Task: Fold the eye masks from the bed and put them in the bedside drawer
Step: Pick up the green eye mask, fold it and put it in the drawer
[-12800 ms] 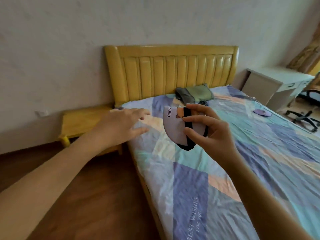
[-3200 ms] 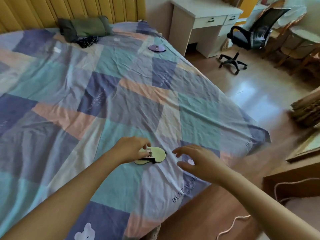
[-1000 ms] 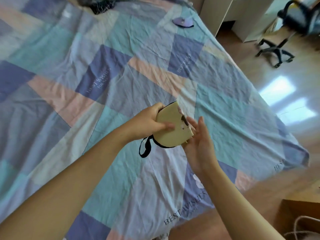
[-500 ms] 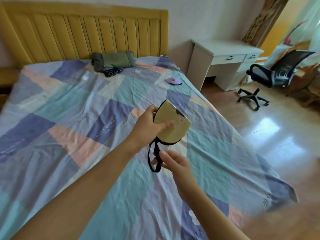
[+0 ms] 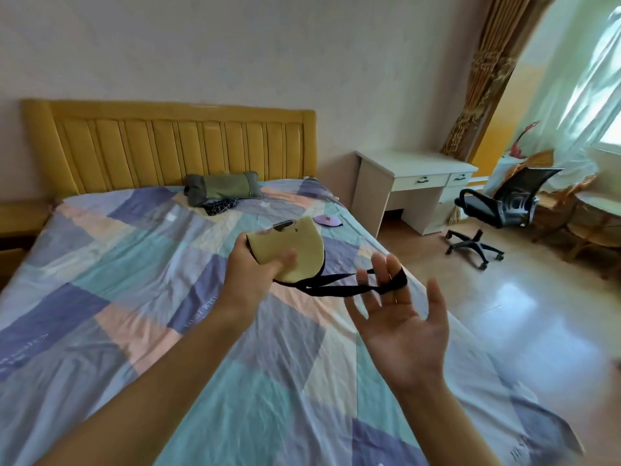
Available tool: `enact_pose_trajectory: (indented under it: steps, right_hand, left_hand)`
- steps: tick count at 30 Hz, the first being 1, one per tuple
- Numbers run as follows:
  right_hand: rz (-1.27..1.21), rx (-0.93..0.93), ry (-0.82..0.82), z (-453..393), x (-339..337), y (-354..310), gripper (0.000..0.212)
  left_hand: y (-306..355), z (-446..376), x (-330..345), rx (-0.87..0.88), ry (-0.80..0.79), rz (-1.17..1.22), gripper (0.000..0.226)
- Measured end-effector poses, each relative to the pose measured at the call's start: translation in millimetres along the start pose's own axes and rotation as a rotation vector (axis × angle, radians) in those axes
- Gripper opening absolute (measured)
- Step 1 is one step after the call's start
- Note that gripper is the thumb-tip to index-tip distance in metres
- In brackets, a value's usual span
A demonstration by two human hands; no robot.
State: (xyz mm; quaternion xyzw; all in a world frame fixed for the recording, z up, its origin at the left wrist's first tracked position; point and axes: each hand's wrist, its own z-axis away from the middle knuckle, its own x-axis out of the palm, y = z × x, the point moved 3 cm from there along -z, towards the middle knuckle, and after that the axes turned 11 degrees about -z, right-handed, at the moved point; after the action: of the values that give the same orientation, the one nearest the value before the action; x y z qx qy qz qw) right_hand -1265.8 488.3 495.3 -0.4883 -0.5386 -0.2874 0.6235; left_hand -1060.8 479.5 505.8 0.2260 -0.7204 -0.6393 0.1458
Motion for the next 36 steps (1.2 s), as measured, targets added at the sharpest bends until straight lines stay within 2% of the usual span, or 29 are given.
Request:
enact_pose_trajectory:
  steps: [2, 3, 6, 8, 9, 10, 11, 12, 15, 18, 21, 25, 28, 32, 36]
  right_hand:
    - [0.145, -0.014, -0.091, -8, 11, -7, 0.060]
    - [0.319, -0.025, -0.088, -12, 14, -9, 0.065]
    - [1.225, -0.121, -0.040, -18, 17, -16, 0.064]
    - [1.918, -0.141, -0.161, -18, 16, -17, 0.059]
    - [2.177, -0.111, -0.233, -14, 15, -14, 0.054]
    - [2.287, -0.095, -0.288, -10, 14, -12, 0.050]
    - [2.242, -0.085, -0.338, -5, 14, -9, 0.047]
    - [2.084, -0.068, -0.382, 0, 18, -7, 0.043]
    - [1.309, 0.013, -0.460, 18, 43, 0, 0.030]
    - [0.717, 0.071, -0.424, 18, 59, 2, 0.035]
    - [0.457, 0.041, -0.297, 9, 60, 1, 0.044]
    - [0.495, -0.055, -0.106, 3, 54, 5, 0.052]
    - [0.574, -0.121, -0.051, 4, 51, 12, 0.043]
    - [0.757, -0.219, -0.091, 12, 53, 18, 0.040]
    - [0.906, -0.248, -0.144, 17, 59, 22, 0.059]
  left_hand:
    - [5, 9, 1, 0.010, -0.051, -0.003, 0.043]
    - [7, 13, 1, 0.022, -0.074, -0.004, 0.043]
    - [13, 19, -5, 0.036, -0.085, 0.051, 0.044]
    - [22, 16, -12, 0.052, -0.048, 0.081, 0.045]
    - [26, 11, -17, 0.069, -0.020, 0.089, 0.047]
    - [32, 6, -22, 0.089, 0.008, 0.098, 0.050]
    - [35, 0, -28, 0.101, 0.038, 0.099, 0.051]
    - [39, -5, -34, 0.107, 0.063, 0.099, 0.052]
    - [44, -12, -43, 0.111, 0.087, 0.104, 0.058]
    - [45, -10, -40, 0.132, 0.072, 0.112, 0.051]
    - [46, -4, -35, 0.129, 0.040, 0.160, 0.049]
    - [48, 4, -32, 0.118, -0.023, 0.229, 0.048]
    - [54, 12, -28, 0.172, -0.092, 0.206, 0.043]
    - [61, 22, -29, 0.227, -0.186, 0.171, 0.044]
    - [64, 30, -33, 0.245, -0.271, 0.067, 0.052]
